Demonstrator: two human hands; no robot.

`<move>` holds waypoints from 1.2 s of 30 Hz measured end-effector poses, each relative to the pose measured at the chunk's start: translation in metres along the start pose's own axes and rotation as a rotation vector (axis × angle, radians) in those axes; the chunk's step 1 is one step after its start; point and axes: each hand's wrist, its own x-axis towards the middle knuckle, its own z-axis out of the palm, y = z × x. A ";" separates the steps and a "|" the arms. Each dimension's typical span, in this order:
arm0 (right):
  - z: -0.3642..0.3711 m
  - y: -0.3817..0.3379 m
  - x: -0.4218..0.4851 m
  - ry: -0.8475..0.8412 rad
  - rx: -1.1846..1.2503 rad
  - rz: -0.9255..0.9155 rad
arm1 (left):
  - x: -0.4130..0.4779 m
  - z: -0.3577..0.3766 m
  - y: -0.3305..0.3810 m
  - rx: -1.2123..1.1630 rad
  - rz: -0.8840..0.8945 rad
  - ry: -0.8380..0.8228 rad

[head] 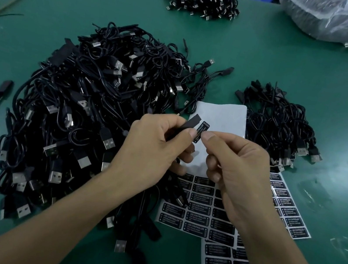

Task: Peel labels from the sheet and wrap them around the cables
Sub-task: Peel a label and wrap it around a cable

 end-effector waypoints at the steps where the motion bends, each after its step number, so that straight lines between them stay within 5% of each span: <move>1: 0.000 0.000 0.000 -0.008 -0.002 -0.005 | 0.000 0.000 0.000 -0.002 -0.003 -0.002; 17: 0.004 0.001 -0.002 -0.004 0.013 -0.093 | 0.000 0.003 0.008 -0.142 -0.074 0.024; 27: 0.003 -0.005 -0.003 -0.105 0.124 -0.175 | 0.002 0.001 -0.002 0.141 0.055 0.039; 36: 0.002 0.000 0.000 -0.097 0.064 -0.109 | 0.000 0.000 -0.002 0.067 0.060 0.018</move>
